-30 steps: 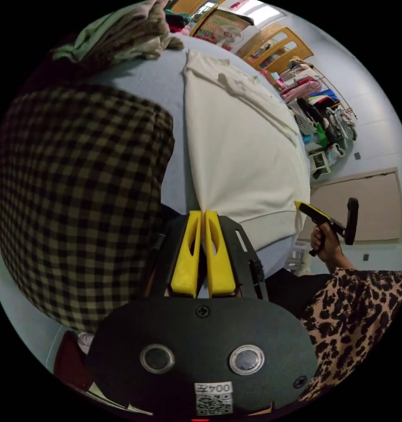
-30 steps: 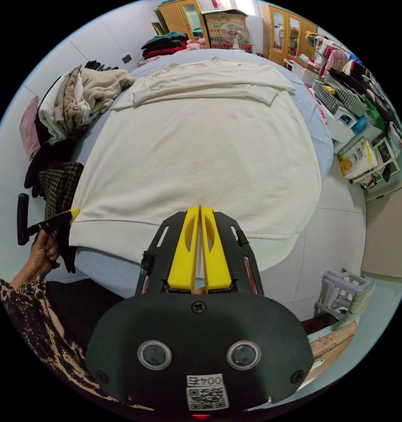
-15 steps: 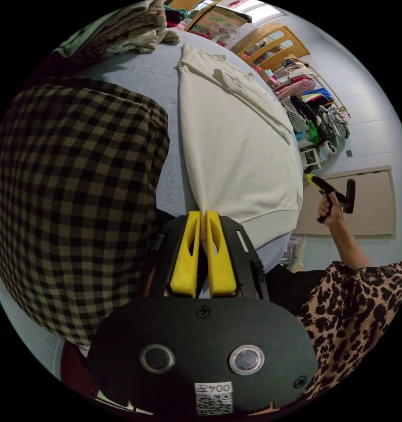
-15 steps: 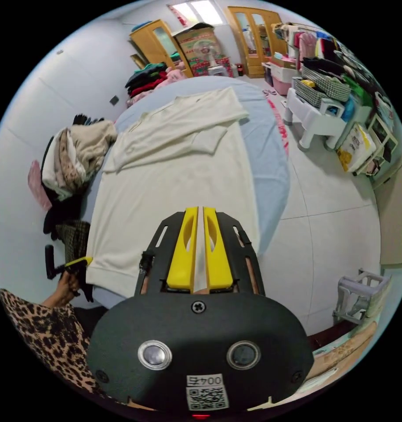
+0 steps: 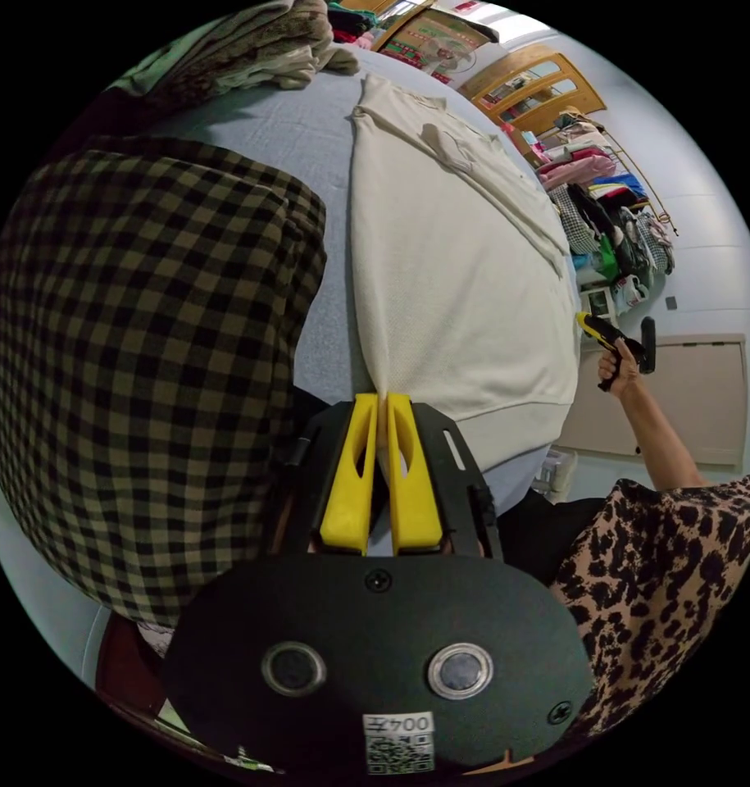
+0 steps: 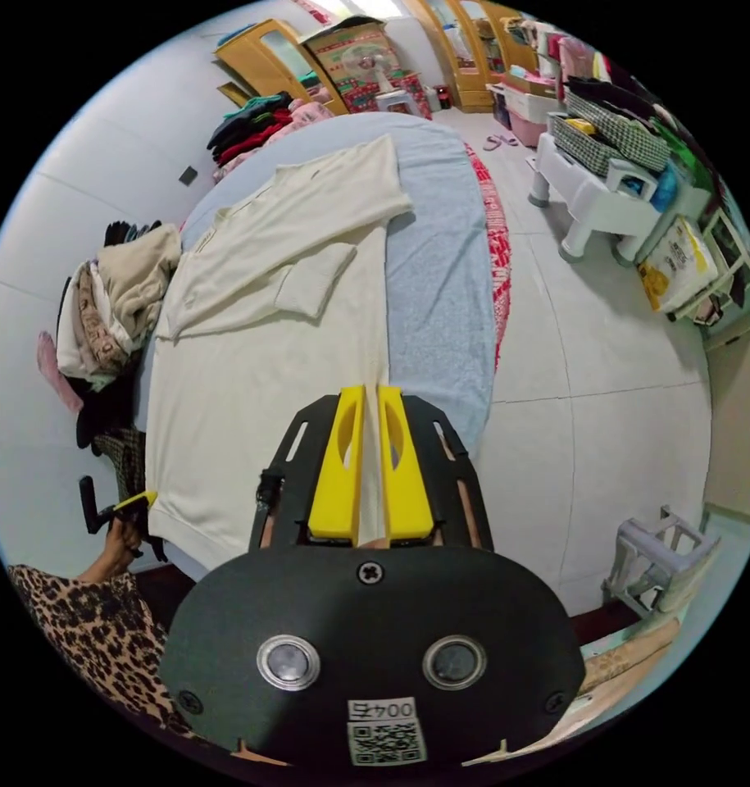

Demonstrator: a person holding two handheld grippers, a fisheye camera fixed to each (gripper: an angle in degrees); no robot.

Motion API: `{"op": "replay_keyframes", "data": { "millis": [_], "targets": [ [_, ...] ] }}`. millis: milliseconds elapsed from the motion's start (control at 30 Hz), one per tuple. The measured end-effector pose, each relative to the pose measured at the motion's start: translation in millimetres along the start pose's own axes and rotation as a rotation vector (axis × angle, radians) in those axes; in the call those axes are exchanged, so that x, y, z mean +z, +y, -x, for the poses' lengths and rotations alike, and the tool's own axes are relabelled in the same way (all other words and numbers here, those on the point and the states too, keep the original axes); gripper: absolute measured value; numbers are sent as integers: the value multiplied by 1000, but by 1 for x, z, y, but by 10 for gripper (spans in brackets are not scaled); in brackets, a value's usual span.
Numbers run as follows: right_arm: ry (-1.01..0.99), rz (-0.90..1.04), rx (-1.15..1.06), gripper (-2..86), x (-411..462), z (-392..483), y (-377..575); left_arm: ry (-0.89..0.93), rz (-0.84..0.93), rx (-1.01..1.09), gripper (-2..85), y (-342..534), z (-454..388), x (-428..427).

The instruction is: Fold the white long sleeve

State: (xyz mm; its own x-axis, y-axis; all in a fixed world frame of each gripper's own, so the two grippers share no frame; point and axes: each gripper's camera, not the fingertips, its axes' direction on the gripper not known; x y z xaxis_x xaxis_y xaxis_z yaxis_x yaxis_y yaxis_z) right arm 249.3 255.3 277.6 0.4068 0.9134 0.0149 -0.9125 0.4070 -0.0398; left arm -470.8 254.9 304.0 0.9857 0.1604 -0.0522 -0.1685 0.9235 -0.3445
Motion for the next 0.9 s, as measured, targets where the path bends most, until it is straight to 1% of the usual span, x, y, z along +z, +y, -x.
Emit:
{"op": "replay_keyframes", "data": {
  "millis": [33, 67, 133, 167, 233, 300, 367, 433, 533, 567, 633, 700, 733, 900],
  "targets": [
    [48, 7, 5, 4, 0, -1, 0, -5, 2, 2, 18, 1, -3, 1],
    [43, 6, 4, 2, 0, -3, 0, -7, 3, 4, 18, 2, -4, 1],
    [-22, -12, 37, -3, -3, -6, 0, -14, 4, 9, 18, 4, -9, 2],
    [-22, -18, 36, -3, -5, -4, 1, -16, 4, 10, 18, 5, -11, 3],
    [66, -27, 27, -4, -15, 16, 8, -35, 5, 27, 19, 7, -18, 4],
    [99, -47, -31, -3, -23, 42, 22, -66, 4, 55, 20, 9, -26, 5],
    [89, -53, -109, -3, -26, 76, 42, -109, 3, 101, 21, 11, -36, 6],
    [82, -20, -193, -4, -17, 124, 71, -172, 3, 166, 24, 14, -50, 8],
    [64, 56, -251, -6, 4, 176, 104, -234, -4, 232, 26, 19, -65, 11],
    [54, 76, -260, -6, 9, 183, 110, -244, -8, 241, 26, 20, -67, 12],
    [37, 174, -284, -7, 31, 207, 124, -272, -26, 260, 27, 25, -74, 14],
    [83, 237, -284, -7, 45, 218, 129, -284, -34, 273, 28, 27, -76, 15],
    [115, 206, -301, -7, 43, 224, 131, -284, -36, 277, 28, 27, -76, 15],
    [224, 258, -385, -8, 46, 244, 127, -203, -1, 240, 32, 17, -61, 12]
  ]
}}
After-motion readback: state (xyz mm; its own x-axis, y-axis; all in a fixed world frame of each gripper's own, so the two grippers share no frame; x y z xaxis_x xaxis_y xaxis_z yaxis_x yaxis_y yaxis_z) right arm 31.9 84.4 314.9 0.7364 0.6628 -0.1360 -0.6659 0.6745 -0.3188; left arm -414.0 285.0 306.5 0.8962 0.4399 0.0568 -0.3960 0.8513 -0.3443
